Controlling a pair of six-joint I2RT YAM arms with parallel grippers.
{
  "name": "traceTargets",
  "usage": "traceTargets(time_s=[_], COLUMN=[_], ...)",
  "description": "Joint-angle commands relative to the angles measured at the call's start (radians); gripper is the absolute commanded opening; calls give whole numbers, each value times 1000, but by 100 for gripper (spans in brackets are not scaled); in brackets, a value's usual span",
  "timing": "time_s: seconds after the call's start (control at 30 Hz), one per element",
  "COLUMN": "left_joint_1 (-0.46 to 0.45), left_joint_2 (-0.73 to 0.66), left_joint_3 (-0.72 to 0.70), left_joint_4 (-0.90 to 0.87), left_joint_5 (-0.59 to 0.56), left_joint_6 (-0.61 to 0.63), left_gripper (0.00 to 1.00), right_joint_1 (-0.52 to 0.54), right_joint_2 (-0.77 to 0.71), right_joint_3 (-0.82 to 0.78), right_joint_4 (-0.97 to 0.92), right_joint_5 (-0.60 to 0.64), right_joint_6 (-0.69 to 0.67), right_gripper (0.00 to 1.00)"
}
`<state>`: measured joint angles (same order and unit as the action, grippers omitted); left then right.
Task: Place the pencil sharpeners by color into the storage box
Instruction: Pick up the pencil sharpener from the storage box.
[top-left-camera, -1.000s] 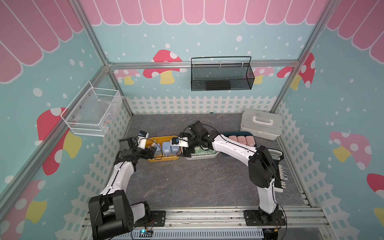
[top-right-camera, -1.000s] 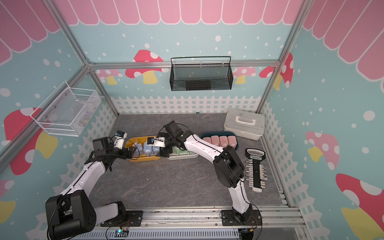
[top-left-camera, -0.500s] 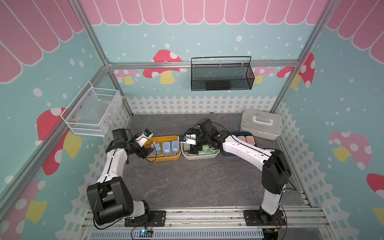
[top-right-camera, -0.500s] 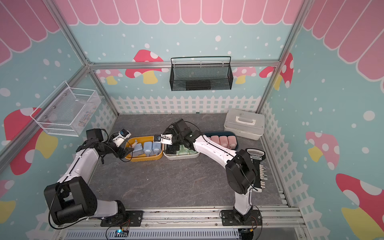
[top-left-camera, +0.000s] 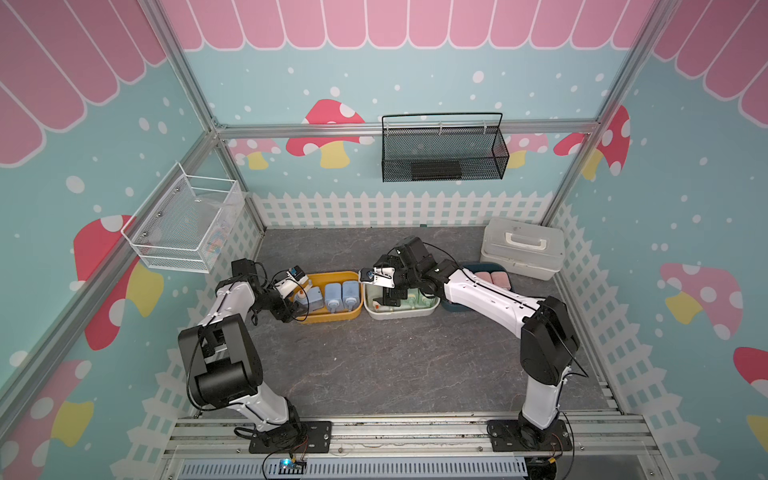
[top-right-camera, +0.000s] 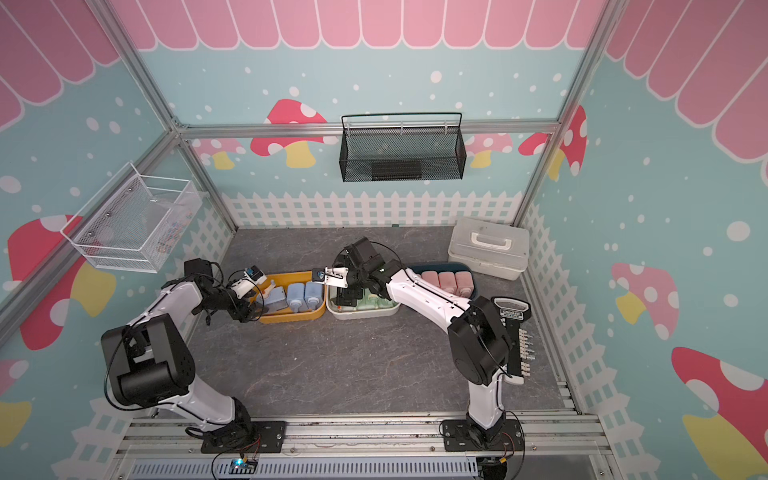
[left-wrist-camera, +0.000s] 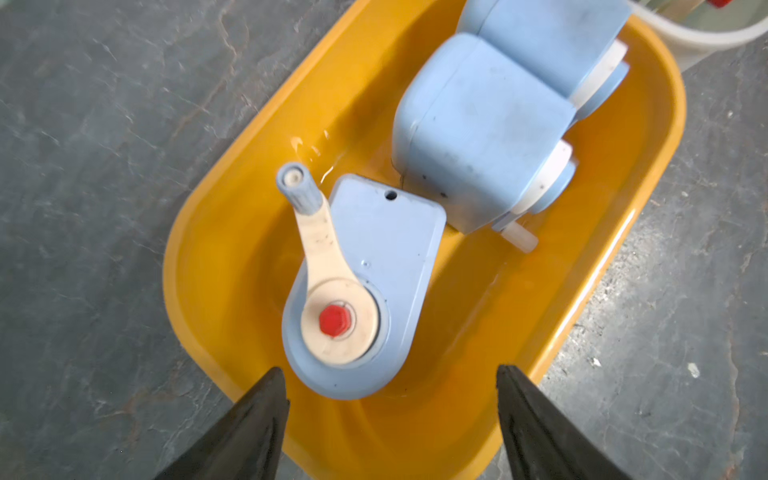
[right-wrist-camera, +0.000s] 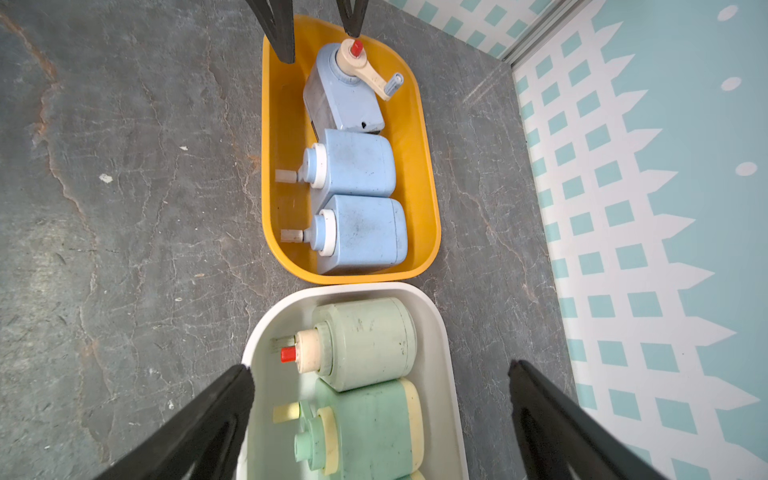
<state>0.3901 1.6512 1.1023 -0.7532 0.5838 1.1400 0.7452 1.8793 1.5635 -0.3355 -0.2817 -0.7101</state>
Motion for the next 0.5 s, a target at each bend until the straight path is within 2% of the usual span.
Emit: traceTargets(time_s=[0.0,0.47], left_joint_1=[2,-53], left_joint_2=[30,150], left_joint_3=[55,93], left_joint_4=[-16,24], left_joint_5=[1,-66], left_joint_6=[40,56], left_gripper=[77,74], right_joint_1=[-14,-31], right_joint_2=[54,113], right_joint_3=[47,71], right_joint_4=[-23,-21], right_joint_5=[-8,-43], right_joint_6=[-13,1], right_gripper=[96,96])
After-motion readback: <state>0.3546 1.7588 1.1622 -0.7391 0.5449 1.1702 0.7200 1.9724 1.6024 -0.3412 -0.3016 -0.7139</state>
